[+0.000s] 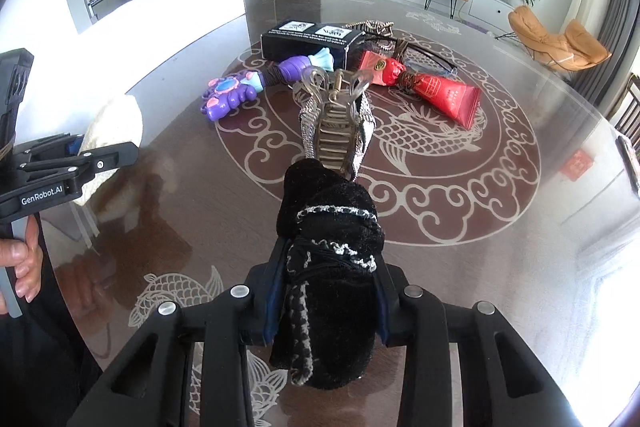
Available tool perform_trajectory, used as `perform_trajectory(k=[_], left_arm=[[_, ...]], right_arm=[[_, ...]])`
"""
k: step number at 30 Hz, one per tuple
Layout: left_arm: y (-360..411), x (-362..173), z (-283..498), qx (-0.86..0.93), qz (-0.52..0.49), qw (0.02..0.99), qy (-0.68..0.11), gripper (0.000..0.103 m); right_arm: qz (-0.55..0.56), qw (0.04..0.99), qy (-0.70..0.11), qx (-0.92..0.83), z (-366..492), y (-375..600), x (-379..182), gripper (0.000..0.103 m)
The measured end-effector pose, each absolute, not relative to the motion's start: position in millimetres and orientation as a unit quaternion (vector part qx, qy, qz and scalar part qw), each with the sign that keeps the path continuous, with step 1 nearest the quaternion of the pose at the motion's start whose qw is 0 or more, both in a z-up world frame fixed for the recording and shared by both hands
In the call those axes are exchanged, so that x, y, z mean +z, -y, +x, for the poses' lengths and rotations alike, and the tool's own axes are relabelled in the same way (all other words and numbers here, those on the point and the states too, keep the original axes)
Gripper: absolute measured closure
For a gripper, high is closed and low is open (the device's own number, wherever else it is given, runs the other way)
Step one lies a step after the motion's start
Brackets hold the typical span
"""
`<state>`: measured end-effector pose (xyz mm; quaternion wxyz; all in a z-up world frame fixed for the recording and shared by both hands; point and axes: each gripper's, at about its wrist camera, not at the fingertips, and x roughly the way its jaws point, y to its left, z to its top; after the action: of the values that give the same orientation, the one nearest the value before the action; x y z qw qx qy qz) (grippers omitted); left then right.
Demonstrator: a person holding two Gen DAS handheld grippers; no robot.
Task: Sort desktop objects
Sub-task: 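Carry the glove and mitten into the white bin and open both tools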
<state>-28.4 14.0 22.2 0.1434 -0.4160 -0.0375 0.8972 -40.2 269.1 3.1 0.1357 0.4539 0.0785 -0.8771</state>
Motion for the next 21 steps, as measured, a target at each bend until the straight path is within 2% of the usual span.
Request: perform_trajectory(k=[5, 9, 14, 18, 21], left_arm=[[34, 100, -17, 0.922, -0.353, 0.139, 0.085, 0.058], [109, 126, -29, 0.933, -0.341, 0.063, 0.095, 0.058], [205, 96, -58, 0.907, -0.402, -0.042, 0.119, 0.058], [248, 66, -72, 0.882, -0.445, -0.087, 0.127, 0.058], [260, 49, -80, 0.866, -0.474, -0.097, 0.126, 0.051]], right_arm=[[0.386, 0.193, -0.049, -0.901, -50, -212, 69, 0.066], [0.348, 0.27, -0.049, -0.897, -75, -125, 108, 0.066], [0.329, 0.354, -0.087, -0.871, -107, 6, 121, 0.066], [0.36, 0.379, -0.142, -0.84, -134, 93, 97, 0.066], [0.405, 0.385, -0.155, -0.815, -152, 129, 72, 0.064]])
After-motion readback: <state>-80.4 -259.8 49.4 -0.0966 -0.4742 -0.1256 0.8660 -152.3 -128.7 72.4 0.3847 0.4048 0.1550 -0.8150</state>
